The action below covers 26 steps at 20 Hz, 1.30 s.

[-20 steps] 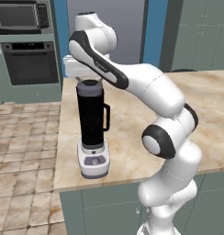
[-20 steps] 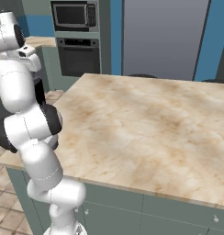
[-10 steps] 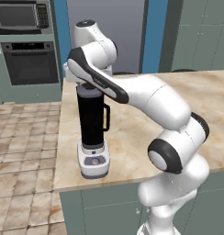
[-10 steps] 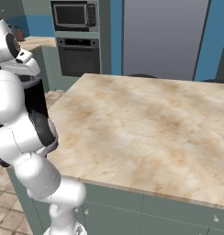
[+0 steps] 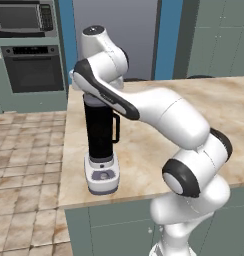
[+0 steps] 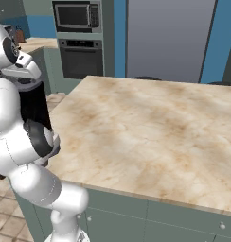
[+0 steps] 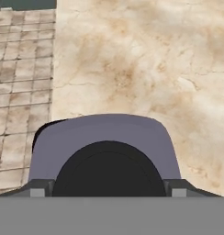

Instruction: Grab the garlic and onion from the fridge, place them in the blender, close the lid, and turn on the blender to create a marinade.

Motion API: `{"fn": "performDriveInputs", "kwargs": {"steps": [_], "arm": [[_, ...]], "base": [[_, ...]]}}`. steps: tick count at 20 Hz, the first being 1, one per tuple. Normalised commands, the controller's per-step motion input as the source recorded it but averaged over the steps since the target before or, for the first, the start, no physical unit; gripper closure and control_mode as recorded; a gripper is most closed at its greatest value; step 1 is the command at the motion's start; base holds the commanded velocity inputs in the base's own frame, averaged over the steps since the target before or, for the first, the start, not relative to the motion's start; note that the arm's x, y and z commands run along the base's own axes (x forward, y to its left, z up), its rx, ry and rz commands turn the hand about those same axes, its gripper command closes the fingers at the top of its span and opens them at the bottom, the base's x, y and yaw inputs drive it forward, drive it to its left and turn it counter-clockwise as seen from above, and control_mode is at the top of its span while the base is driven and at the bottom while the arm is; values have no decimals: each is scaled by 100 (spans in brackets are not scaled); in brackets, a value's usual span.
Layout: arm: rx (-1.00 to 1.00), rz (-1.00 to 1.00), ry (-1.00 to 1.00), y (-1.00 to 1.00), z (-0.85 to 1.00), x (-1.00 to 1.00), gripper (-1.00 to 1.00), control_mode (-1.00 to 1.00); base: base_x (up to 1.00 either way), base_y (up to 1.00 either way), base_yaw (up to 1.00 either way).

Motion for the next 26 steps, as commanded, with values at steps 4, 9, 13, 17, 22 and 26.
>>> {"fn": "performDriveInputs", "kwargs": {"steps": [4, 9, 13, 17, 22, 26], "arm": [[1, 0, -7, 0, -45, -7, -100, -100], [4, 1, -5, 0, -14, -5, -100, -100], [6, 3, -5, 0, -37, -14, -100, -100], [7, 2, -13, 0, -67, -24, -100, -100], [11, 1, -11, 0, -81, -30, -100, -100], [12, 1, -2, 2, -82, -19, -100, -100]], "base": [[0, 0, 0], [0, 0, 0], [0, 0, 0], [0, 0, 0], [0, 0, 0], [0, 0, 0]]}}
